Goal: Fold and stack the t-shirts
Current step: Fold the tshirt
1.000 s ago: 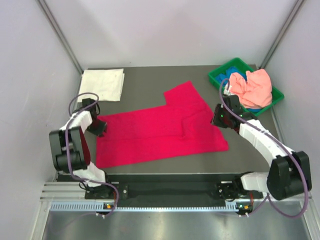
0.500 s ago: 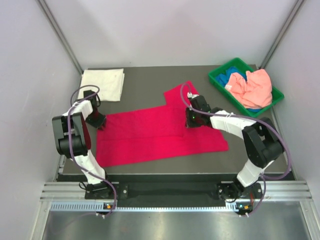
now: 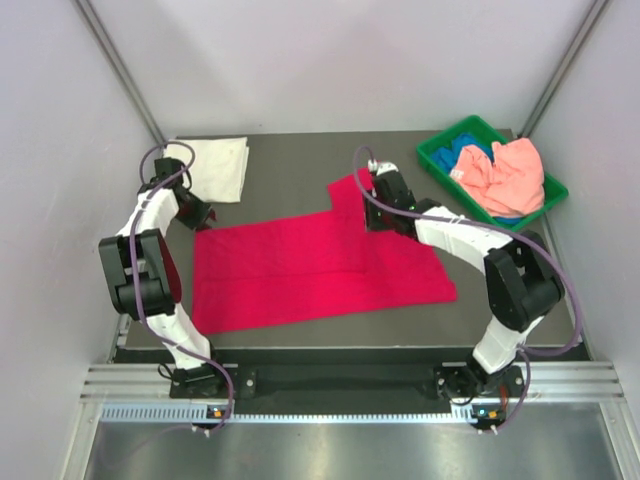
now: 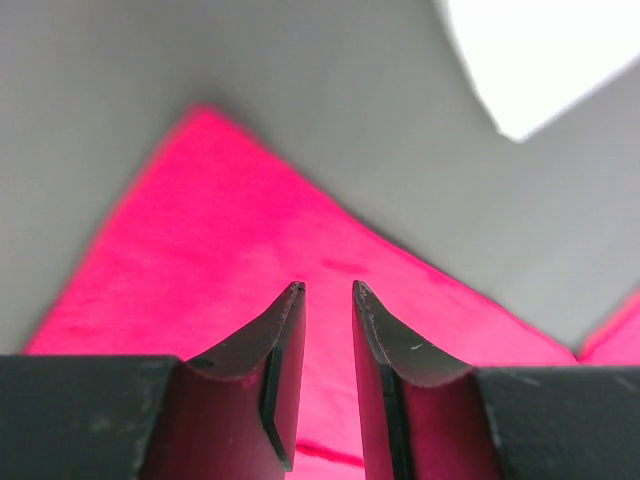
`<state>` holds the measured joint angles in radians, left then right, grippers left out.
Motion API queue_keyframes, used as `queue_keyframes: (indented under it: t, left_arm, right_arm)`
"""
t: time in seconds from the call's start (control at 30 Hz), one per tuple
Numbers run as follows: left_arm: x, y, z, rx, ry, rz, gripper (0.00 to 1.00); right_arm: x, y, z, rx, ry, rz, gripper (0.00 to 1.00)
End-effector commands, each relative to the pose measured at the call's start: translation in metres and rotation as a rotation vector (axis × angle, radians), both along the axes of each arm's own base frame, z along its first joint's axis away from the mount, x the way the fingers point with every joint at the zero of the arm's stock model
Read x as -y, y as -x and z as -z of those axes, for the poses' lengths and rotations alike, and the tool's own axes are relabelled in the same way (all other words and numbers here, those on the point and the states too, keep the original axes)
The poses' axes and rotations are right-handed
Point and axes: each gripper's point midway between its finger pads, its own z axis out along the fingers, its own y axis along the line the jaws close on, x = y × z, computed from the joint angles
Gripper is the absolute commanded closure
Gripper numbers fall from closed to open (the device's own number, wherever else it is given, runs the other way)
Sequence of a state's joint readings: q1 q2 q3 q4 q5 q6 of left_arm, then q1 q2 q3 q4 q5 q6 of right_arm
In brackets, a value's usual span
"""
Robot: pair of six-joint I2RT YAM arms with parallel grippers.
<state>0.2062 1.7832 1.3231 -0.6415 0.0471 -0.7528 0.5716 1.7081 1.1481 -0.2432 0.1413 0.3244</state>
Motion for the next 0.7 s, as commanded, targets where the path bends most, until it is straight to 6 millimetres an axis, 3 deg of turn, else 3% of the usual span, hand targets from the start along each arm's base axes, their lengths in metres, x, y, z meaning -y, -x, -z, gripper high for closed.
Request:
queue_keyframes:
  t: [0.0,0.07,0.1,0.13,0.17,0.2,0.23,0.27,0.3,0.33,0.37,0.4,0.43,0.47,0.5,0.53,0.57,0.63,0.67]
  left_arm:
    - [0.026,-0.026,-0.045,0.209,0.085,0.178,0.69]
    - [0.024,-0.024,-0.047,0.22,0.07,0.182,0.69]
    - [0.023,-0.025,-0.048,0.226,0.063,0.182,0.69]
    - [0.023,-0.022,-0.045,0.223,0.063,0.183,0.7]
    - [0.024,-0.022,-0.045,0.227,0.066,0.182,0.71]
    - [0.025,-0.022,-0.044,0.227,0.075,0.183,0.71]
    - [0.028,-0.021,-0.042,0.225,0.093,0.189,0.71]
    - [0.029,-0.021,-0.04,0.222,0.101,0.189,0.71]
    - [0.029,-0.021,-0.04,0.222,0.104,0.188,0.71]
    - [0.03,-0.019,-0.037,0.221,0.105,0.188,0.71]
    - [0.029,-0.019,-0.035,0.22,0.097,0.188,0.71]
    - [0.028,-0.018,-0.034,0.219,0.09,0.188,0.7]
    - [0.027,-0.016,-0.032,0.216,0.087,0.185,0.7]
    - [0.022,-0.017,-0.032,0.223,0.062,0.171,0.71]
    - [0.02,-0.017,-0.033,0.229,0.047,0.164,0.71]
    - [0.018,-0.015,-0.034,0.238,0.035,0.154,0.71]
    - [0.014,-0.017,-0.037,0.26,0.024,0.14,0.71]
    - [0.007,-0.016,-0.039,0.269,-0.002,0.109,0.71]
    - [0.005,-0.017,-0.041,0.275,-0.004,0.092,0.71]
  right_arm:
    - [0.002,-0.059,-0.089,0.225,-0.08,0.004,0.59]
    - [-0.006,-0.074,-0.075,0.193,-0.068,-0.068,0.51]
    - [-0.004,-0.092,-0.093,0.229,-0.072,-0.063,0.5]
    - [-0.001,-0.1,-0.076,0.193,-0.033,-0.072,0.51]
    - [-0.007,-0.114,-0.094,0.231,-0.06,-0.092,0.5]
    - [-0.004,-0.124,-0.095,0.235,-0.071,-0.1,0.5]
    - [-0.006,-0.134,-0.082,0.213,-0.069,-0.108,0.49]
    - [-0.011,-0.146,-0.099,0.248,-0.095,-0.122,0.48]
    - [-0.006,-0.156,-0.096,0.247,-0.095,-0.113,0.48]
    - [-0.005,-0.164,-0.076,0.211,-0.082,-0.107,0.48]
    - [-0.006,-0.177,-0.09,0.244,-0.093,-0.101,0.48]
    - [-0.001,-0.184,-0.085,0.234,-0.091,-0.091,0.48]
    - [0.0,-0.19,-0.065,0.195,-0.088,-0.096,0.49]
    - [-0.003,-0.201,-0.077,0.224,-0.106,-0.103,0.49]
    - [0.001,-0.208,-0.074,0.225,-0.109,-0.105,0.49]
    - [-0.003,-0.212,-0.058,0.206,-0.109,-0.124,0.49]
    - [-0.004,-0.22,-0.064,0.229,-0.115,-0.132,0.49]
    - [-0.005,-0.229,-0.052,0.231,-0.117,-0.156,0.49]
    - [-0.006,-0.236,-0.057,0.252,-0.123,-0.157,0.49]
